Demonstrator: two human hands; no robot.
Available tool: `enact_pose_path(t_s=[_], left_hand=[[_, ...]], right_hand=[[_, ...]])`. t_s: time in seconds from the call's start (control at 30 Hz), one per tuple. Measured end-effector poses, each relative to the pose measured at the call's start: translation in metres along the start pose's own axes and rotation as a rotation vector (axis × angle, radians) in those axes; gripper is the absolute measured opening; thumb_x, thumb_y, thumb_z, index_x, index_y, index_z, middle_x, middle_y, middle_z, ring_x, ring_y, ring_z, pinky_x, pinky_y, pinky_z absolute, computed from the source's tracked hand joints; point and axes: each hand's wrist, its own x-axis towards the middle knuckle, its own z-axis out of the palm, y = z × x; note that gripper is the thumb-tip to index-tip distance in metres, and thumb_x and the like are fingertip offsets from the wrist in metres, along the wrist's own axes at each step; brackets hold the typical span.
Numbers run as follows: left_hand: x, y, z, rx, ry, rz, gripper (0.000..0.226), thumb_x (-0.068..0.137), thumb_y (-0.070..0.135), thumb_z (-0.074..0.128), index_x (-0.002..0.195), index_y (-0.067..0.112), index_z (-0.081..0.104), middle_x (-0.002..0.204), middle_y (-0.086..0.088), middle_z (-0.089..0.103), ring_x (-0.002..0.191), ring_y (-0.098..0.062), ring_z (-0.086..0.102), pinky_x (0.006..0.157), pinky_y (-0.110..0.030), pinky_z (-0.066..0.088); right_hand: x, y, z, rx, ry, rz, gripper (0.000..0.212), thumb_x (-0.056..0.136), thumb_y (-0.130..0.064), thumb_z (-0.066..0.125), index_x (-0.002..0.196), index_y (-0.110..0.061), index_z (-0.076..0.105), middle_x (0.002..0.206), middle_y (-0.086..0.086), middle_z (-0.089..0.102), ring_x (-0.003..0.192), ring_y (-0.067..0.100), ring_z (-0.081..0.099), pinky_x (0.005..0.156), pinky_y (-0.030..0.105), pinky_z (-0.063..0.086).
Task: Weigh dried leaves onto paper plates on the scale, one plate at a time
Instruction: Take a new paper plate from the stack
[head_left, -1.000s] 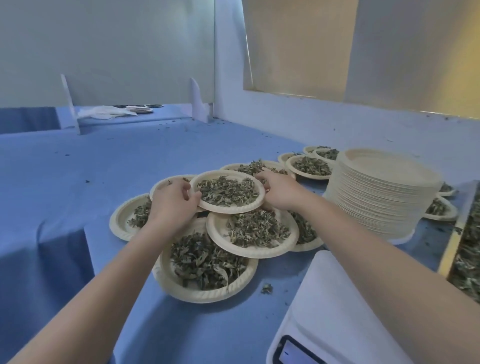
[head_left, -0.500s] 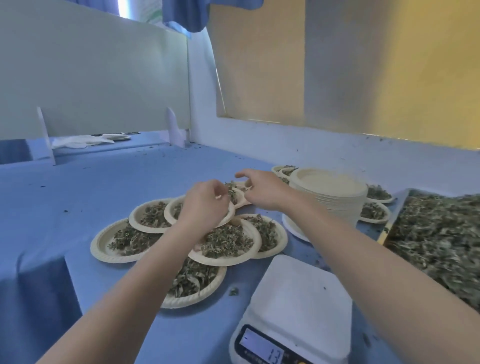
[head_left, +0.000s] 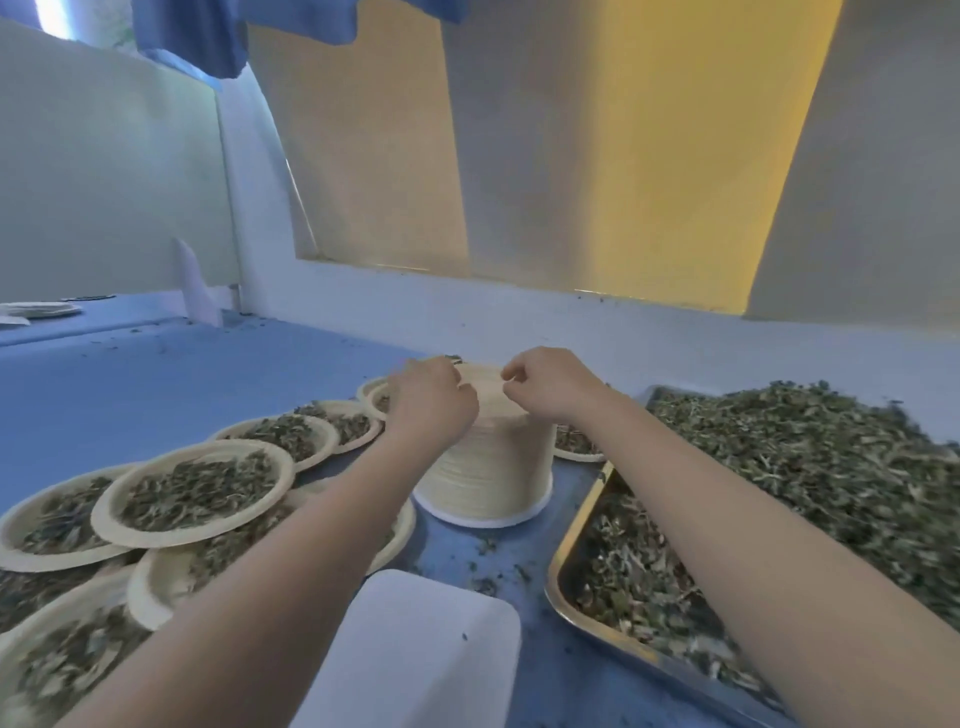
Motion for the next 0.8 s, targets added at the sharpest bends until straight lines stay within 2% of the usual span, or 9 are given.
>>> enact_pose_path(t_s=[0.07,0.13,0.2,0.27,0.4,0.6,0.67,0.73,0.8], left_hand=[[0.017,-0.008,0.007,0.100,-0.026,-0.111,0.029,0.088,0.023,0.051,0.112,0.008,0.050,0.117,-0.019,0.051,0.104,-0.035,0.050,0.087,-0.037,0.043],[0.031,-0.019,0.008,0.071,-0.034,-0.224,0.018,0.084,0.018,0.053,0.096,0.007,0.046,0.103,-0.017,0.048,0.097,-0.034,0.050,0.082,-0.041,0.045],[0.042,-0.029,0.011,-0.053,-0.057,-0.278,0.022,0.079,0.010,0.056,0.069,0.009,0.036,0.071,-0.008,0.041,0.063,-0.023,0.045,0.059,-0.039,0.046],[0.050,-0.037,0.014,-0.185,-0.071,-0.286,0.034,0.074,0.004,0.059,0.060,0.011,0.029,0.060,-0.003,0.031,0.053,-0.020,0.034,0.046,-0.028,0.035],[0.057,-0.046,0.016,-0.266,-0.030,-0.250,0.039,0.070,0.003,0.065,0.060,0.016,0.029,0.064,-0.001,0.031,0.073,-0.024,0.049,0.069,-0.038,0.050],[0.063,-0.045,0.013,-0.213,-0.059,-0.211,0.012,0.072,0.001,0.060,0.073,0.006,0.049,0.074,-0.013,0.048,0.067,-0.026,0.051,0.065,-0.039,0.054],[0.063,-0.043,0.009,-0.176,-0.059,-0.170,0.011,0.073,0.003,0.058,0.073,0.006,0.048,0.070,-0.012,0.045,0.067,-0.023,0.046,0.061,-0.033,0.044],[0.063,-0.039,0.003,-0.163,-0.066,-0.149,0.012,0.074,0.006,0.058,0.072,0.005,0.047,0.066,-0.009,0.043,0.068,-0.023,0.045,0.062,-0.030,0.038],[0.063,-0.036,-0.003,-0.173,-0.065,-0.138,0.015,0.075,0.006,0.059,0.069,0.004,0.046,0.065,-0.008,0.042,0.066,-0.024,0.044,0.059,-0.026,0.038]], right_hand=[[0.010,0.018,0.005,-0.017,0.026,0.116,0.019,0.088,-0.015,0.047,0.087,-0.004,0.062,0.090,0.010,0.061,0.081,0.028,0.054,0.070,0.036,0.049],[0.017,0.032,0.014,0.045,0.051,0.218,0.027,0.084,-0.013,0.048,0.060,-0.013,0.036,0.061,0.001,0.036,0.055,0.019,0.029,0.047,0.029,0.027],[0.023,0.041,0.022,0.132,0.046,0.267,0.035,0.081,-0.014,0.052,0.058,-0.016,0.025,0.056,-0.002,0.025,0.050,0.015,0.022,0.045,0.027,0.018],[0.029,0.043,0.028,0.187,0.017,0.307,0.033,0.081,-0.014,0.052,0.060,-0.016,0.026,0.057,-0.003,0.026,0.048,0.014,0.023,0.042,0.025,0.017],[0.037,0.043,0.029,0.217,0.020,0.270,0.032,0.081,-0.006,0.045,0.060,-0.017,0.023,0.058,-0.002,0.024,0.048,0.014,0.019,0.043,0.026,0.016],[0.038,0.040,0.023,0.128,0.018,0.229,0.033,0.085,-0.003,0.040,0.059,-0.015,0.023,0.059,0.000,0.026,0.050,0.016,0.021,0.045,0.026,0.017],[0.039,0.040,0.021,0.137,0.034,0.216,0.025,0.086,-0.005,0.040,0.064,-0.012,0.031,0.065,0.003,0.033,0.053,0.017,0.028,0.046,0.027,0.021],[0.037,0.040,0.015,0.174,0.044,0.216,0.009,0.089,-0.009,0.039,0.094,-0.009,0.047,0.085,0.007,0.043,0.064,0.019,0.042,0.049,0.028,0.029],[0.035,0.041,0.008,0.183,0.059,0.206,0.039,0.090,-0.011,0.039,0.129,-0.008,0.042,0.107,0.012,0.048,0.081,0.023,0.052,0.057,0.029,0.039]])
